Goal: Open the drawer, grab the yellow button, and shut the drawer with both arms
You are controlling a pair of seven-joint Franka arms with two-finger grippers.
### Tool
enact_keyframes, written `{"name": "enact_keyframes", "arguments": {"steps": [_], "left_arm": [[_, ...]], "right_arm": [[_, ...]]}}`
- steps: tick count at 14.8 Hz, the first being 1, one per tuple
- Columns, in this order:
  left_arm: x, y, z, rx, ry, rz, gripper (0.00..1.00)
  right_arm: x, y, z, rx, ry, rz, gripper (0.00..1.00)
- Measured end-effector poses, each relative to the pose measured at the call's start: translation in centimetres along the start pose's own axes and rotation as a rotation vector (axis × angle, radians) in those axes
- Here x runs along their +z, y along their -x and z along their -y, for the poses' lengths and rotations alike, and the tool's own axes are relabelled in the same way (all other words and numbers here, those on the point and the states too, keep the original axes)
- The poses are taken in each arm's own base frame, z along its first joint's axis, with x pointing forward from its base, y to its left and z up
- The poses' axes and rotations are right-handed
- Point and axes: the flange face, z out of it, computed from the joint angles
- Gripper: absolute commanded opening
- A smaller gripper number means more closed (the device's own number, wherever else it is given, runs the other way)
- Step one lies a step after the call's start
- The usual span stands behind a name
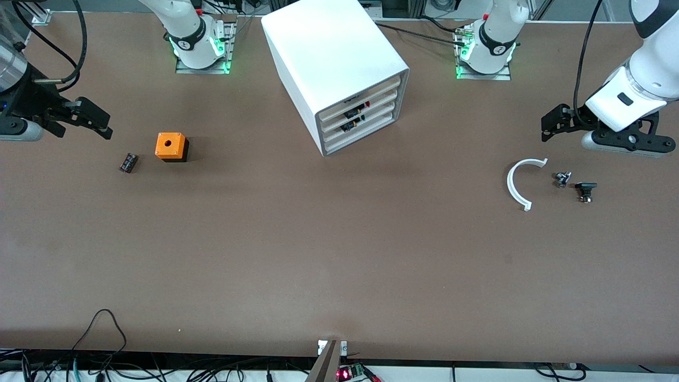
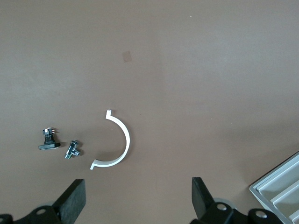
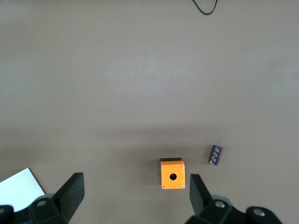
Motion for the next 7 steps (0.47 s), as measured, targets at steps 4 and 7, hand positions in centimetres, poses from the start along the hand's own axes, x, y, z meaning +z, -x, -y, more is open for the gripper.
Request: {"name": "enact_keyframes", "arguments": {"steps": [4, 7], "left_arm": [[0.00, 0.00, 0.00, 0.000, 0.000, 0.000, 1.00], [0.00, 0.00, 0.00, 0.000, 0.000, 0.000, 1.00]], "right_arm": [[0.21, 0.11, 0.14, -0.008, 0.003, 0.015, 1.00], [0.16, 0.12, 0.00, -0.006, 0.005, 0.018, 1.00]]}}
